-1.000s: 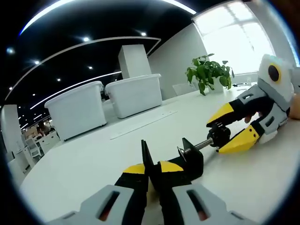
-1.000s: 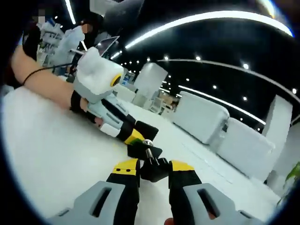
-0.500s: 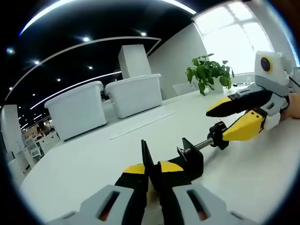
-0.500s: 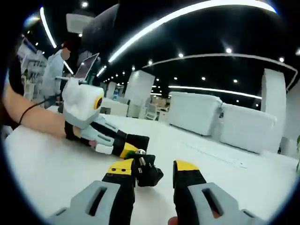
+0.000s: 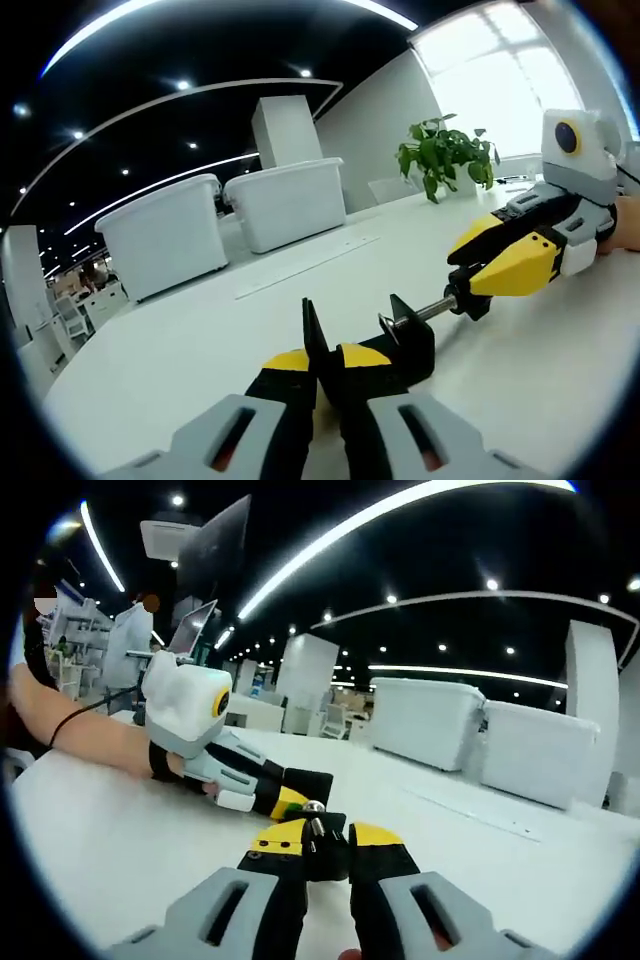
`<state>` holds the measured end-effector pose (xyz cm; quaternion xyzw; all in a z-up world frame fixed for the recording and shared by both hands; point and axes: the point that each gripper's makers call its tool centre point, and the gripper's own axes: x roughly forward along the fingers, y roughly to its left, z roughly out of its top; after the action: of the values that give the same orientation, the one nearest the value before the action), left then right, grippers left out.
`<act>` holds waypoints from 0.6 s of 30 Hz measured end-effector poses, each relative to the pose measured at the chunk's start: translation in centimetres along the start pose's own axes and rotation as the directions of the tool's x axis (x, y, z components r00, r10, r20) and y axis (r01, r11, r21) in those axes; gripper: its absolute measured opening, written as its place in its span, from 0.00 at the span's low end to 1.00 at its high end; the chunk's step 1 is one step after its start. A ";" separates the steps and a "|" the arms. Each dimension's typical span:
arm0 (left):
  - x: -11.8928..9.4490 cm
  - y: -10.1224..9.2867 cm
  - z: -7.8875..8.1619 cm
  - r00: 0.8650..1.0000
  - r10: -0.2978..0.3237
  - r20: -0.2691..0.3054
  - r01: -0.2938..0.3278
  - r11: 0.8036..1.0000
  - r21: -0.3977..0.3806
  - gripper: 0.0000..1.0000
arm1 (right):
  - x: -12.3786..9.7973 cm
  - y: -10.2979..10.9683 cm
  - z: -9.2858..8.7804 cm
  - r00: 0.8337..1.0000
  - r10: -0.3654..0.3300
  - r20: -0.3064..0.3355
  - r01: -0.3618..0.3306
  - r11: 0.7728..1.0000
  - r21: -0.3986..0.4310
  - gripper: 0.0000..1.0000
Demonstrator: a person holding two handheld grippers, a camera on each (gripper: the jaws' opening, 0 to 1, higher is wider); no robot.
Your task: Clamp the fixed fixture on the desktop, loosen the retaining clip, secure it to the edge of the desk, and tighten the retaining clip.
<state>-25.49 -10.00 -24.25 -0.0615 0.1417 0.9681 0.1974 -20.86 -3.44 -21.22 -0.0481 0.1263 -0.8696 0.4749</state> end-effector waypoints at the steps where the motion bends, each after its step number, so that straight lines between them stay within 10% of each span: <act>1: 0.1 0.1 0.0 1.000 0.000 0.000 0.000 1.000 0.000 0.08 | 0.0 0.1 0.0 1.000 0.000 0.003 0.001 1.000 -0.020 0.15; 18: 0.0 0.1 0.1 1.000 0.007 -0.001 -0.007 1.000 -0.002 0.08 | 0.4 0.2 -0.5 1.000 0.003 -0.021 -0.004 0.998 -0.061 0.20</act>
<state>-25.53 -10.05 -24.17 -0.0619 0.1410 0.9689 0.1938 -20.96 -3.80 -21.75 -0.0535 0.1577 -0.8650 0.4734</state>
